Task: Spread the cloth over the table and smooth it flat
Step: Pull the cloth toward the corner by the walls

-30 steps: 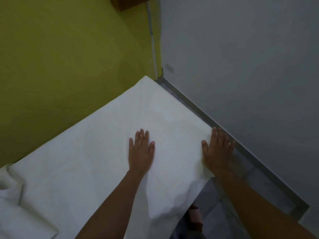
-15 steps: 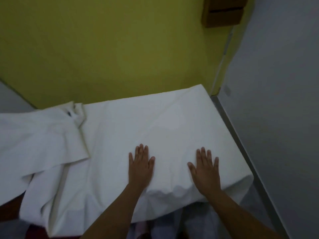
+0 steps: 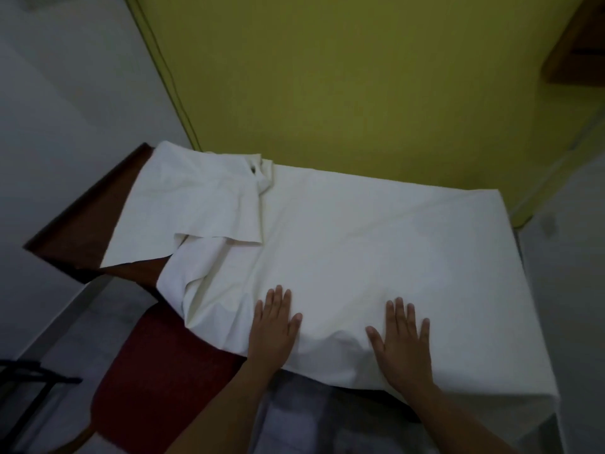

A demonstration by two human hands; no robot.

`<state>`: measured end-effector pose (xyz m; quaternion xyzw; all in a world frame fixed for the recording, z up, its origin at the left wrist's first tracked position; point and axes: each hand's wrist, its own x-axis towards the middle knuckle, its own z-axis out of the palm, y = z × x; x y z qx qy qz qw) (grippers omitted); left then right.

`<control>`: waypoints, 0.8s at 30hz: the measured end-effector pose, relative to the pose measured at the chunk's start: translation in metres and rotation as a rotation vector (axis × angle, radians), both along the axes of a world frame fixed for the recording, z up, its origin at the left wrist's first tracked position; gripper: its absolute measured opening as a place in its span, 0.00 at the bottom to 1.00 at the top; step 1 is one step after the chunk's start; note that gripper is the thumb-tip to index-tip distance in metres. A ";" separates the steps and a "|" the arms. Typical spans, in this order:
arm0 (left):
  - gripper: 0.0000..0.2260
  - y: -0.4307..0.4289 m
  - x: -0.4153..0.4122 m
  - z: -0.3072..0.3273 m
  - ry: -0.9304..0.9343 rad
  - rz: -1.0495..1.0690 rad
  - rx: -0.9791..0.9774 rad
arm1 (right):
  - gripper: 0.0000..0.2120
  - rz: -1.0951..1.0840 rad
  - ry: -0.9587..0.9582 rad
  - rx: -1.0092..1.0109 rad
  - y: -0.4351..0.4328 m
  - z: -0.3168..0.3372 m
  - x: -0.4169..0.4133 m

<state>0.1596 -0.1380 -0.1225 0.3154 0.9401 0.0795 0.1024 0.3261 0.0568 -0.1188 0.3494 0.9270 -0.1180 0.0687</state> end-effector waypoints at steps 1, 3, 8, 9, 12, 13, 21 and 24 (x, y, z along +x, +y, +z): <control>0.30 -0.005 -0.002 -0.001 -0.004 -0.008 0.006 | 0.40 0.018 0.010 0.007 -0.006 -0.001 -0.004; 0.30 -0.014 -0.004 -0.003 -0.020 -0.015 0.004 | 0.43 0.051 0.023 0.010 -0.015 0.001 -0.011; 0.37 -0.027 -0.001 0.000 0.033 -0.023 0.024 | 0.53 0.087 -0.011 0.021 -0.035 0.005 -0.022; 0.37 -0.029 -0.001 0.000 0.030 -0.030 0.004 | 0.53 0.086 -0.025 0.019 -0.039 0.006 -0.023; 0.32 -0.035 -0.002 0.004 0.041 -0.048 -0.033 | 0.49 0.073 -0.041 -0.008 -0.047 0.011 -0.027; 0.29 -0.037 -0.003 0.005 0.036 -0.059 -0.043 | 0.46 0.073 -0.047 -0.013 -0.050 0.013 -0.028; 0.35 -0.067 0.004 0.019 -0.027 -0.122 -0.128 | 0.35 0.099 -0.103 -0.006 -0.077 0.020 -0.028; 0.28 -0.077 0.007 0.018 -0.016 -0.164 -0.142 | 0.33 0.100 -0.092 -0.038 -0.088 0.024 -0.025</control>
